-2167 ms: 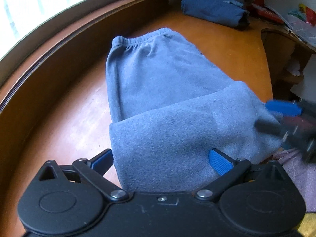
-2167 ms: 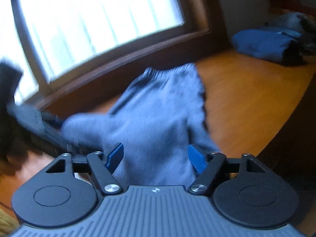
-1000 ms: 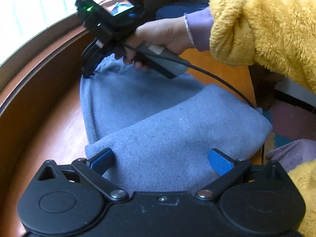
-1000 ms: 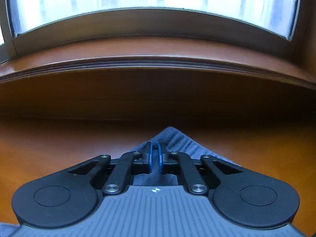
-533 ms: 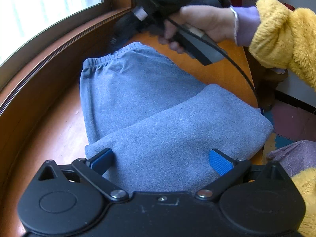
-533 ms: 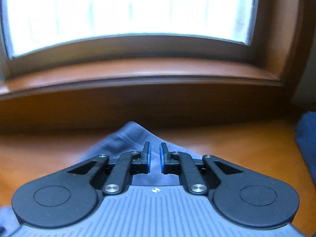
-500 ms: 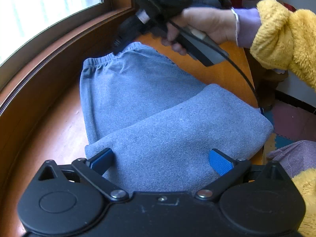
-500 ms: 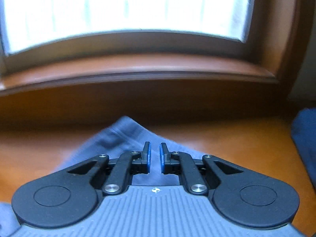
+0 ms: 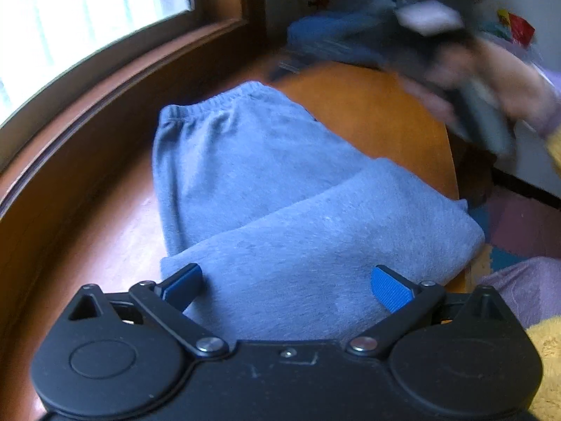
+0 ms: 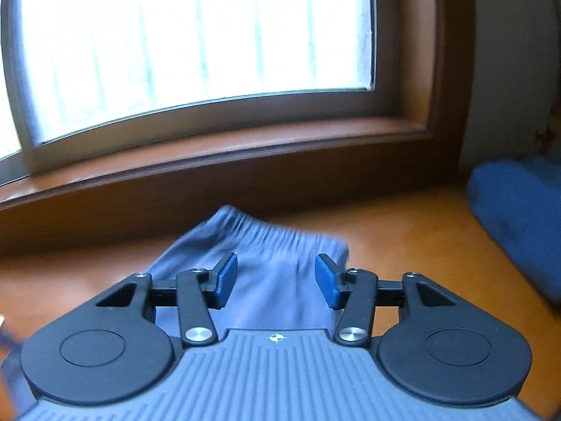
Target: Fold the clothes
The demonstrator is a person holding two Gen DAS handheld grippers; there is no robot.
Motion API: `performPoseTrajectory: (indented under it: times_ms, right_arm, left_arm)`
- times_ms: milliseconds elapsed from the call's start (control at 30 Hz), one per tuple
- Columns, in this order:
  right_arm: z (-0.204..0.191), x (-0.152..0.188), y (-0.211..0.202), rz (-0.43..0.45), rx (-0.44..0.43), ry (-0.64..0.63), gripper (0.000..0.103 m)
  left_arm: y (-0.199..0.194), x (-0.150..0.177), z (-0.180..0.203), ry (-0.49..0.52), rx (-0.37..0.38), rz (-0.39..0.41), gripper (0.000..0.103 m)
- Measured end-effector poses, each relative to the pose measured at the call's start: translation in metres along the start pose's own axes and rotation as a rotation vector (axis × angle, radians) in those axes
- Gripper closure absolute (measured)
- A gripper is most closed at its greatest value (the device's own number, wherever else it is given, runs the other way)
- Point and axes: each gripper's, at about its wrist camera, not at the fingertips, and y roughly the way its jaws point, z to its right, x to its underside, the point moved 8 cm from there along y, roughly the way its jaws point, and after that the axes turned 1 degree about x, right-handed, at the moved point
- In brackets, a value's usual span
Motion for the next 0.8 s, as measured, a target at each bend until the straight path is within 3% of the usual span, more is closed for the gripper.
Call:
performPoseTrajectory:
  times_ms: [200,400,533,667,800]
  right_arm:
    - [-0.015,0.061,-0.085,-0.061,0.007,0.059,0.043]
    - [-0.023,0.11,-0.126,-0.139,0.01,0.009,0.042]
    - [-0.036,0.128,-0.145,-0.124,-0.042,-0.007,0.034]
    - [-0.053,0.146,-0.15,-0.143,-0.06,-0.049,0.034]
    - [-0.057,0.157,-0.142,-0.156,-0.055,-0.073,0.034]
  left_arm:
    - [-0.025,0.018,-0.036,-0.094,-0.08,-0.027,0.0]
    - [-0.032,0.053,-0.042,-0.053,-0.127,-0.069,0.0]
    - [-0.022,0.065,-0.031,0.02,-0.103,-0.073,0.001]
    - [-0.01,0.068,-0.017,0.084,-0.063,-0.062,0.005]
    - [0.004,0.069,-0.011,0.086,-0.023,-0.069,0.01]
